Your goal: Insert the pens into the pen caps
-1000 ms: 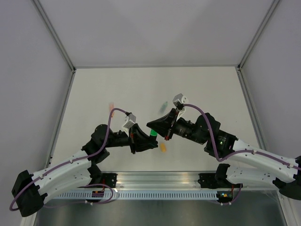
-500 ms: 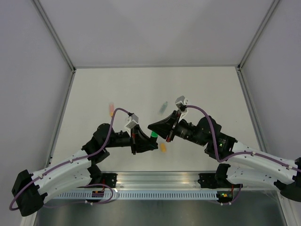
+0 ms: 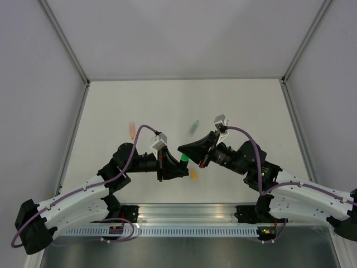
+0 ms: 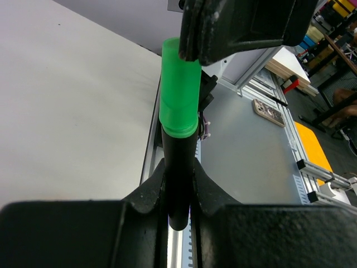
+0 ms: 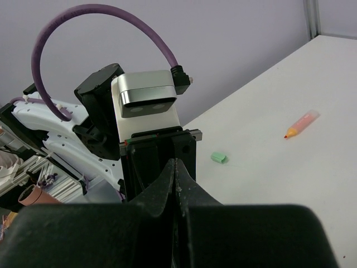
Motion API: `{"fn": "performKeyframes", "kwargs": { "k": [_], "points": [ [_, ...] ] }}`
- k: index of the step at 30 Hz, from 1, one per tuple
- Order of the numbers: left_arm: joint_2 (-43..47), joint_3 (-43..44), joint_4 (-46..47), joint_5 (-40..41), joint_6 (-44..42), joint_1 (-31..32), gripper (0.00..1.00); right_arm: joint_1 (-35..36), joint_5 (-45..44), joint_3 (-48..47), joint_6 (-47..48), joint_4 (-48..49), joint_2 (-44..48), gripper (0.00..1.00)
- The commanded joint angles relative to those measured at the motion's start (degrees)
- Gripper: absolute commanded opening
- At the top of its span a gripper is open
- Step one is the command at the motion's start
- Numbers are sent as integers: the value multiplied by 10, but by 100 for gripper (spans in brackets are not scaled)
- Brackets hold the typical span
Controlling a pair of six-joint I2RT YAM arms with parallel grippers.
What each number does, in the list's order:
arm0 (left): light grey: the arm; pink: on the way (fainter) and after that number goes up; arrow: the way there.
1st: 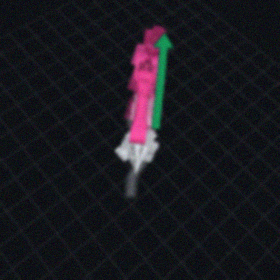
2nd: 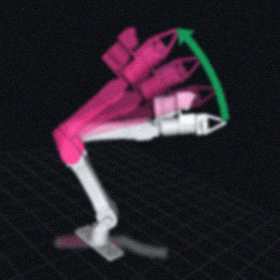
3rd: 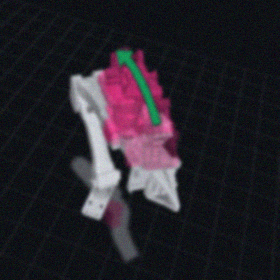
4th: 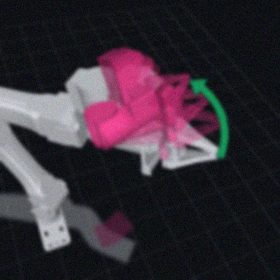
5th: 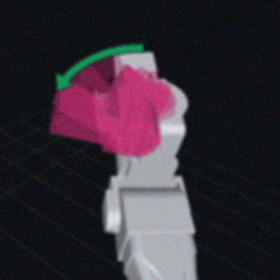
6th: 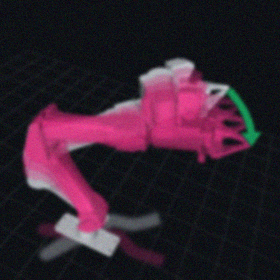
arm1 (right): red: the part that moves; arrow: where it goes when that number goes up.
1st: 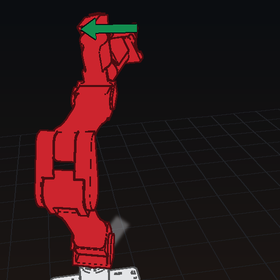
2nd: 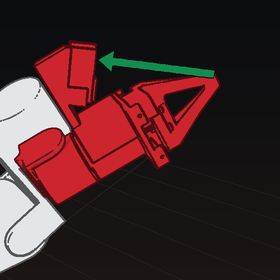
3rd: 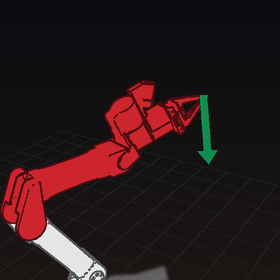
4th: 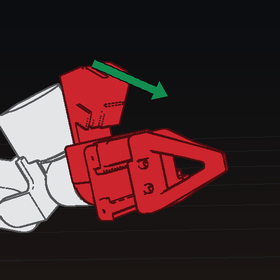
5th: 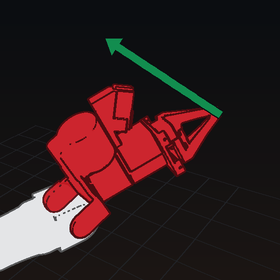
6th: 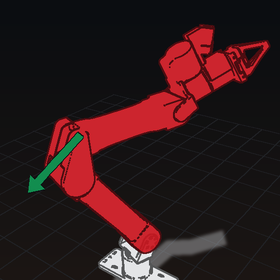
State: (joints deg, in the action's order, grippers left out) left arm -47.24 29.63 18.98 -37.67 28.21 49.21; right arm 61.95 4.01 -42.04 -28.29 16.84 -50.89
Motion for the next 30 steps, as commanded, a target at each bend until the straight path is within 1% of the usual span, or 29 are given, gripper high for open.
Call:
{"fn": "performKeyframes", "kwargs": {
  "k": [1, 6, 12, 13, 16, 17, 20, 21, 23, 24, 28, 30],
  "points": [
    [9, 80, 151, 52, 0, -8, 2, 16, 66, 40, -17, -136, -33, 0],
    [17, 83, 144, 56, -12, -8, 2, 17, 66, 41, -28, -146, -44, 0],
    [8, 95, 109, 66, -40, -7, 2, 17, 68, 29, -27, -167, -50, 0],
    [6, 94, 107, 62, -44, -7, 2, 16, 65, 25, -26, -183, -47, 0],
    [-6, 88, 104, 42, -48, -8, 2, 16, 28, 6, -14, -203, -34, 0],
    [-8, 84, 105, 39, -49, -8, 2, 16, 2, -2, -9, -211, -31, 0],
    [-17, 72, 110, 28, -50, -8, 2, 16, -43, -52, 23, -232, -25, 0],
    [-19, 67, 113, 21, -50, -7, 2, 17, -67, -77, 34, -233, -25, 1],
    [-23, 62, 116, 15, -50, -7, 2, 16, -85, -102, 64, -238, -27, 4],
    [-24, 59, 117, 9, -50, -8, 2, 16, -99, -124, 71, -239, -29, 8],
    [-23, 49, 120, 1, -53, -7, 2, 17, -115, -170, 103, -239, -33, 12],
    [-22, 47, 120, -4, -53, -8, 2, 16, -115, -193, 118, -239, -35, 20]
  ]
}}
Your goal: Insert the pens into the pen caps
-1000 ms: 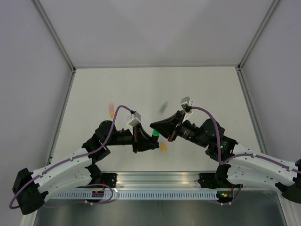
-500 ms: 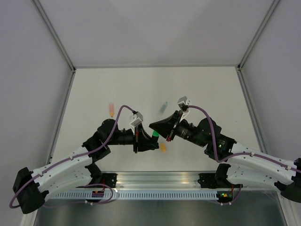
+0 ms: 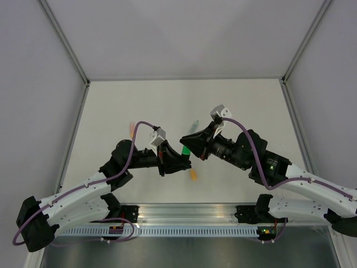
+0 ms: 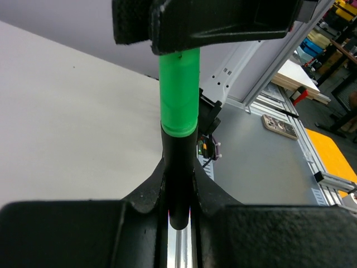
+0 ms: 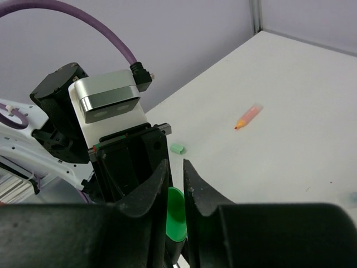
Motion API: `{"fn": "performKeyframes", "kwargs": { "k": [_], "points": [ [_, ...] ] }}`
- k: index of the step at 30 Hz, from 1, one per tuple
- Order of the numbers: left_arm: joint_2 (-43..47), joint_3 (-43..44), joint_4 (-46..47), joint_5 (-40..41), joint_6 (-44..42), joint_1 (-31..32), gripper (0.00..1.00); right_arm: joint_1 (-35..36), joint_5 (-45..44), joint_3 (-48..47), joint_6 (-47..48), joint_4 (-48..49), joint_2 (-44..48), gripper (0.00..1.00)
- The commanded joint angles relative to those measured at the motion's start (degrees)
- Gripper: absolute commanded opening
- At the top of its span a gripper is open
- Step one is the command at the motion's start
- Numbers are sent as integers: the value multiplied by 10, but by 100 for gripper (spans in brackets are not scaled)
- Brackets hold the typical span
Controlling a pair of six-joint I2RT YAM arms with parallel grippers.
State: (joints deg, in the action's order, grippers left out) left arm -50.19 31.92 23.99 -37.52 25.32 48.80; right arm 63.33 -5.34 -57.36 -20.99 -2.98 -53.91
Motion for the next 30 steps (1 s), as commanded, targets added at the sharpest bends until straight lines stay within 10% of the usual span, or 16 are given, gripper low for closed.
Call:
{"fn": "performKeyframes", "kwargs": {
  "k": [1, 12, 30],
  "points": [
    [9, 24, 70, -6, -26, -3, 2, 2, -23, -47, 46, -41, -6, 23],
    [8, 17, 85, -47, -20, -3, 2, 2, 51, -115, 86, -63, -35, 63],
    [25, -5, 141, -74, 17, -4, 2, 2, 112, -86, 65, -40, -32, 53]
  ]
}}
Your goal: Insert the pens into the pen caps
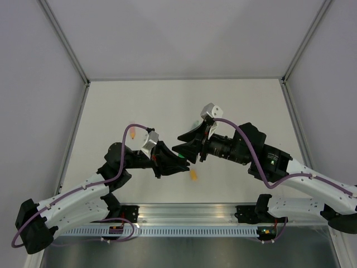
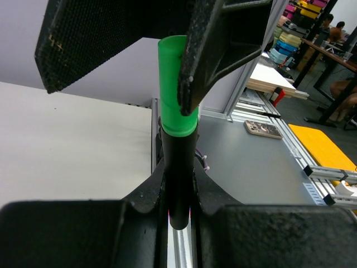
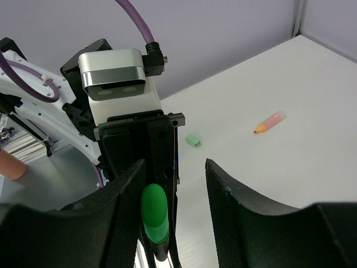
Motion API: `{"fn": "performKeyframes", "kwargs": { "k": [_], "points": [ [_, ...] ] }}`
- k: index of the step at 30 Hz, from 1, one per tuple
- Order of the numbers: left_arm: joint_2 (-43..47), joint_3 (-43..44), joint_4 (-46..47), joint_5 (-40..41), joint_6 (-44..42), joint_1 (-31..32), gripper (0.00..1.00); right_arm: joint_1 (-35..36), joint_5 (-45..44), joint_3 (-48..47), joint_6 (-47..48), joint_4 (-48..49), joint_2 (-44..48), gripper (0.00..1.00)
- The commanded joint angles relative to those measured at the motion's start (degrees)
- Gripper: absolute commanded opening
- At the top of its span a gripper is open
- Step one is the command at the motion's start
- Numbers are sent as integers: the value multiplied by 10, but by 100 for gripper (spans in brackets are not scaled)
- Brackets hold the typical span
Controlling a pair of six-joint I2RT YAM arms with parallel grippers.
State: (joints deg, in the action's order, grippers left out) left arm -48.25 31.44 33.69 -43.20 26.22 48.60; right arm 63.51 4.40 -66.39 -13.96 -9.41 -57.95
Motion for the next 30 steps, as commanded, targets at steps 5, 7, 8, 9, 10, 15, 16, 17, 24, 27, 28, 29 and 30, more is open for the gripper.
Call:
{"fn": "performKeyframes", "kwargs": {
  "k": [5, 7, 8, 9, 10, 15, 16, 17, 24, 27, 28, 29, 30],
  "points": [
    [5, 0, 40, -18, 4, -1, 2, 0, 24, 0, -13, 32, 7, 57],
    [6, 0, 38, -18, 2, -1, 2, 0, 26, -1, -18, 35, 6, 57],
    [6, 0, 37, -17, 2, -1, 2, 0, 27, -1, -19, 37, 6, 57],
    [6, -1, 36, -17, 0, -1, 2, 0, 29, -1, -20, 38, 7, 57],
    [6, -2, 36, -18, 0, -1, 2, 1, 29, -1, -21, 39, 7, 57],
    [6, -2, 34, -16, -1, -1, 2, 0, 26, -2, -21, 38, 10, 48],
    [7, -3, 34, -15, -2, -1, 2, 0, 27, -2, -22, 38, 11, 47],
    [7, -3, 34, -14, -3, -1, 2, 0, 29, 0, -23, 38, 13, 46],
    [7, -2, 33, -14, -4, -1, 2, 0, 38, 6, -27, 43, 19, 43],
    [7, -3, 33, -14, -3, -1, 2, 0, 39, 5, -28, 42, 19, 47],
    [5, -2, 33, -14, -3, -1, 2, 0, 39, 3, -28, 40, 19, 48],
    [6, -2, 33, -14, -3, -1, 2, 0, 38, 2, -28, 40, 17, 48],
    [6, -2, 33, -14, -2, -1, 2, 0, 38, 2, -28, 40, 18, 49]
  ]
}}
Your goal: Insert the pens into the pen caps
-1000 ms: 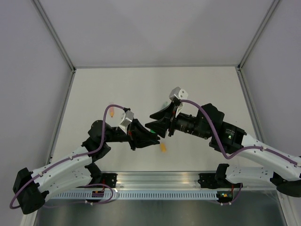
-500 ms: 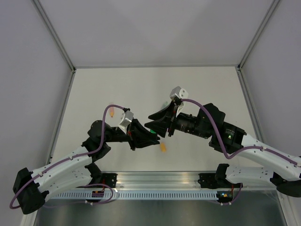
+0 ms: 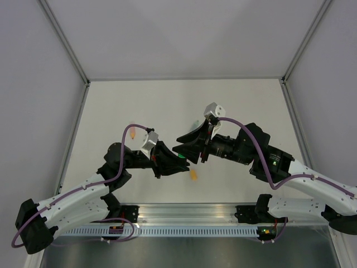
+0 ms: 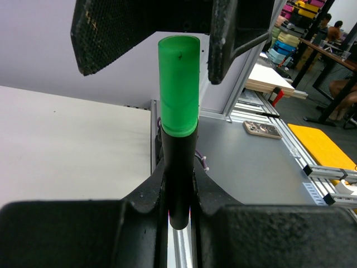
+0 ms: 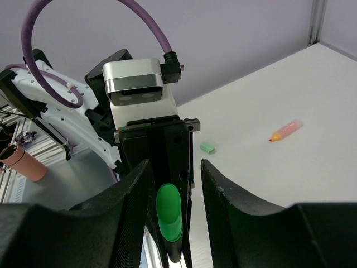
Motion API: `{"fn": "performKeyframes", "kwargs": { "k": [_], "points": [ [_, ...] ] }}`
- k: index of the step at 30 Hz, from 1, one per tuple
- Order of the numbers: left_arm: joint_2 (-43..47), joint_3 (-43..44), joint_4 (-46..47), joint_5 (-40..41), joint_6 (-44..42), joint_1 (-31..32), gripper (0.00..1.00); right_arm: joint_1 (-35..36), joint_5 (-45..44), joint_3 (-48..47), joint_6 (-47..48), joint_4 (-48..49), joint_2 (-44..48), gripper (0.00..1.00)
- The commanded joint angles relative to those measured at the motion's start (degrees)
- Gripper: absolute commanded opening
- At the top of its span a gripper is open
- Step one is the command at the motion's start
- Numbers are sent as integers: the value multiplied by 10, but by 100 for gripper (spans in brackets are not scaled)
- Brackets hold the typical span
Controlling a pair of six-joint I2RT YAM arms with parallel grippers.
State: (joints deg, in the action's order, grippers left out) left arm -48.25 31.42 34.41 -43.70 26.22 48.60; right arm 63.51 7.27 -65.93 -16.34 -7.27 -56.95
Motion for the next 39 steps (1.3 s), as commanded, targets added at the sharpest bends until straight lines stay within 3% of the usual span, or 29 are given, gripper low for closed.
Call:
{"fn": "performKeyframes", "kwargs": {
  "k": [1, 6, 9, 10, 17, 39],
  "points": [
    [7, -3, 26, -9, -3, -1, 2, 1, 8, -2, -5, 18, 8, 48],
    [10, -4, 29, -9, 0, -2, 2, 0, 20, 16, -16, 30, 10, 29],
    [10, -2, 42, -9, 16, -2, 2, 0, 35, 34, -26, 30, 11, 4],
    [10, 1, 48, -7, 22, -1, 2, 1, 48, 41, -28, 28, 11, 0],
    [13, 22, 61, 5, 63, -2, 2, 0, 59, 128, -32, 22, 47, 0],
    [-12, 102, -15, 107, 24, -4, 2, 0, 92, 234, -96, 65, 45, 0]
  ]
}}
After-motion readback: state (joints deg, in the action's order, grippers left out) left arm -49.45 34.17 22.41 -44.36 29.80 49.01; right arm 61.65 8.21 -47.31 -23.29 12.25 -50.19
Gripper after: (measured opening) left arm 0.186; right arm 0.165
